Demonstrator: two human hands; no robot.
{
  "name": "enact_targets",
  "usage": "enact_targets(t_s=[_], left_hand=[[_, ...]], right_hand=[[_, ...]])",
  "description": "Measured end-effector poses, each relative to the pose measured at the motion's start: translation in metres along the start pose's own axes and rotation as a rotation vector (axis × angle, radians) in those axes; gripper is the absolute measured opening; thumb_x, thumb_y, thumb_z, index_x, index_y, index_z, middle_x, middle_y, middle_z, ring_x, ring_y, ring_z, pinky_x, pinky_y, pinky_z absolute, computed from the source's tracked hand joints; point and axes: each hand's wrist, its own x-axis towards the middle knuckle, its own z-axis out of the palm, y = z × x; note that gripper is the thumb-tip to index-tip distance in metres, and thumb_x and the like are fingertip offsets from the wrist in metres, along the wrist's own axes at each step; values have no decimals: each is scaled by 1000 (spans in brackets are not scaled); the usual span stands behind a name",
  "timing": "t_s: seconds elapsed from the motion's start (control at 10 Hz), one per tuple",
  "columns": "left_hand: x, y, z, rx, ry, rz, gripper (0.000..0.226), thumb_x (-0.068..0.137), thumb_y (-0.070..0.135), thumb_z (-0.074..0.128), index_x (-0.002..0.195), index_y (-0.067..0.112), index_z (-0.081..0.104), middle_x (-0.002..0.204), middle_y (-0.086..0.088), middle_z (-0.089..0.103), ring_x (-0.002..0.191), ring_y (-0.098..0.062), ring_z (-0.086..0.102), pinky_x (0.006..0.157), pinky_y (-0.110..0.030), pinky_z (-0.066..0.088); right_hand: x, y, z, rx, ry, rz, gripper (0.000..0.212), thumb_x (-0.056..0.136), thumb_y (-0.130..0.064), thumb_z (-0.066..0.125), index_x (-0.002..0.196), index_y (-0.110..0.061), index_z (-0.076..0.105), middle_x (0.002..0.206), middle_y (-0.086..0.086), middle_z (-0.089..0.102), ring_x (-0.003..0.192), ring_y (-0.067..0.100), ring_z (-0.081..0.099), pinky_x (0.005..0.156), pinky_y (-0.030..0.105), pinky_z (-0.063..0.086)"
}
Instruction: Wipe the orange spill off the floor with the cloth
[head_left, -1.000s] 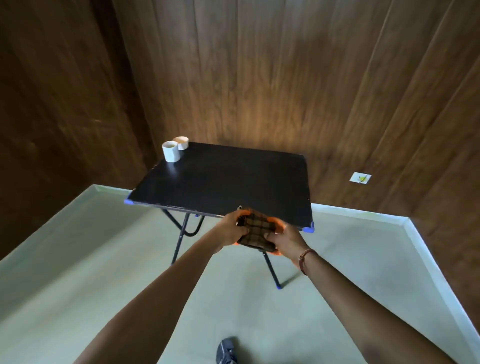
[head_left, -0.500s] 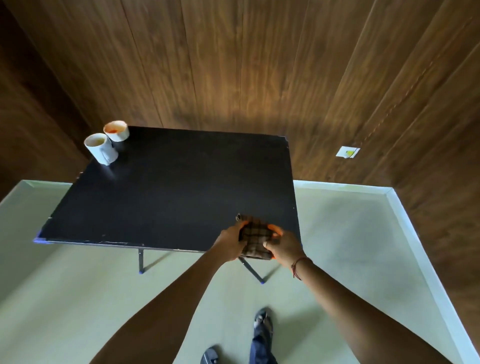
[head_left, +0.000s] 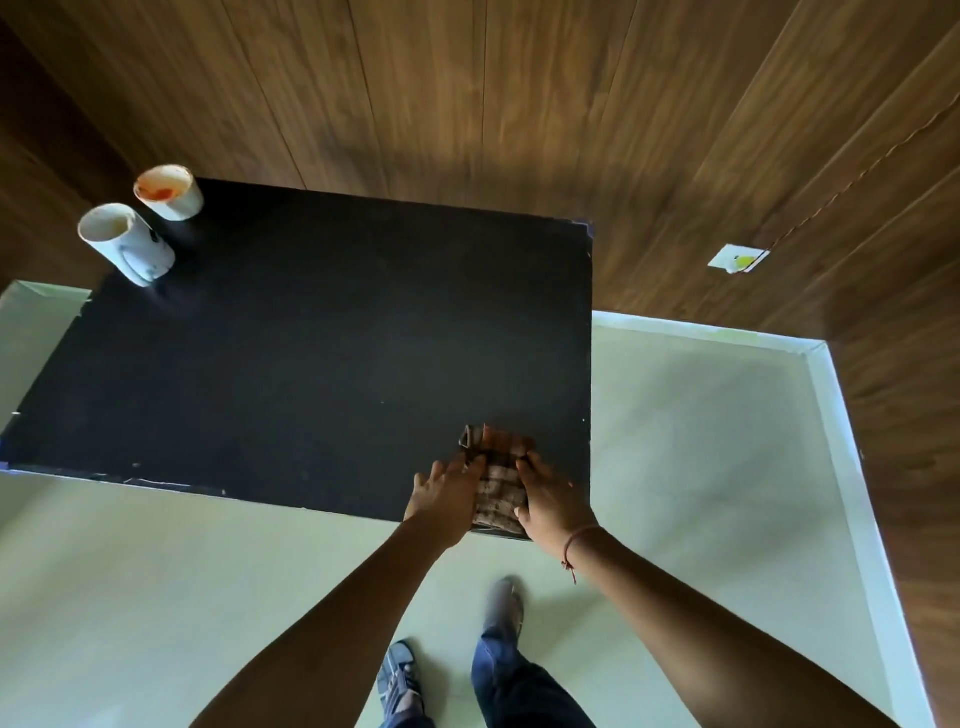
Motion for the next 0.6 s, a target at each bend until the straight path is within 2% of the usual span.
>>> enact_targets(t_s=[0.1,0.2,0.3,0.4,0.5,0.6], left_hand=[[3,1,0,99,20,5,76,90,21,60,151,29,16,153,-6,27,132,-31,33,106,-47,31],[6,4,0,85,31,1,77,90,21,61,152,28,15,154,-7,26,134,-31,32,106,-48,31],[-2,2,-1,25,46,-5,72,90,20,58,151,26,19,152,-6,28,132,-31,34,105,-47,33],[-21,-13,-6,-31,86,-12,60,93,29,54,147,23,30,147,-6,36,130,-30,38,103,-46,34],[-48,-35,-22,-79,129,1,52,93,38,56,140,21,41,144,-6,39,130,-29,38,103,-47,33],[-65,-50,-52,-87,243,22,56,92,42,59,140,20,41,145,-6,37,130,-29,38,104,-49,33]], right_hand=[[5,0,-1,-88,-7,5,69,93,-33,52,151,-17,17,160,3,13,144,24,22,110,44,34],[11,-4,-6,-64,6,29,69,94,-34,53,151,-19,17,160,2,13,145,23,21,110,44,35],[2,-7,-8,-18,22,36,69,92,-34,56,150,-18,22,157,4,24,140,25,31,109,42,37],[-17,-15,-11,36,70,55,60,88,-32,59,142,-17,37,145,7,43,125,27,48,104,37,42],[-39,-36,-21,160,142,72,62,88,-29,62,143,-21,35,139,6,50,122,26,52,104,36,44],[-48,-65,-44,305,342,2,56,88,-24,64,140,-23,41,137,2,52,124,25,52,104,39,45]])
